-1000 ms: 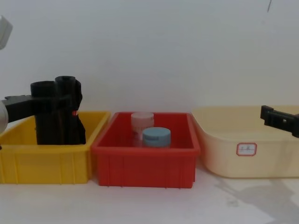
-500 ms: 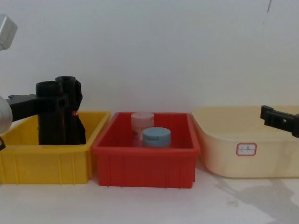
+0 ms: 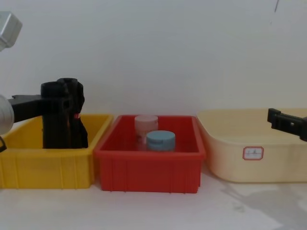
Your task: Pick up the garbage bag with the one hand and transfer it to the other hand.
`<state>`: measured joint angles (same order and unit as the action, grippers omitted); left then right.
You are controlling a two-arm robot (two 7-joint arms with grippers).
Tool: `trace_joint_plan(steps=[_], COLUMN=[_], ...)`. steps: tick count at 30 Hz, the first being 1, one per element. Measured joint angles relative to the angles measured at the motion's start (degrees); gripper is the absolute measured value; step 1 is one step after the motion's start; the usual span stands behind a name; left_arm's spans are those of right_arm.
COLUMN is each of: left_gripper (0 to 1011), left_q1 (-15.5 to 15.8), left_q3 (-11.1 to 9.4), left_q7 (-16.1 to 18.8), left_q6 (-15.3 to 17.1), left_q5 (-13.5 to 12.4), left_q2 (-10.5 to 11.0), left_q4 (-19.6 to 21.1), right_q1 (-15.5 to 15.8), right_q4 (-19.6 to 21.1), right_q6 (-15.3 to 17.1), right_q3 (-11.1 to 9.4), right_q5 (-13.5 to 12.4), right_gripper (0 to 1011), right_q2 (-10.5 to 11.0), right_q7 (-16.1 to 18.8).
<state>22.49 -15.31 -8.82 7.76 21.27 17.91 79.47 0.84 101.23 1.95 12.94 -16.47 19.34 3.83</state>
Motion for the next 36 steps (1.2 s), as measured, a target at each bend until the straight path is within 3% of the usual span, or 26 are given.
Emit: trace_joint_plan(steps=[15, 26, 36], left_gripper=[355, 355, 355], left_q1=[1.76, 4.28, 6.40], left_q3=[-0.06, -0.42, -1.07], left_q7=[-4.62, -11.41, -17.29], left_q6=[2.10, 3.39, 4.19], left_q5=[1.47, 5.33, 9.19], left_q2=[0.65, 1.54, 1.73], left_q4=[4.87, 8.05, 9.16], right_q1=[0.00, -0.15, -1.72], right_q4=[0.00, 0.01, 0.09], right_q6=[0.00, 0.00, 0.30], right_q3=[0.00, 0.03, 0.59], right_q5=[0.00, 0.00, -0.93], right_gripper=[1004, 1004, 1004], right_q2=[0.00, 0.14, 1.66], right_q7=[0.00, 0.48, 5.05])
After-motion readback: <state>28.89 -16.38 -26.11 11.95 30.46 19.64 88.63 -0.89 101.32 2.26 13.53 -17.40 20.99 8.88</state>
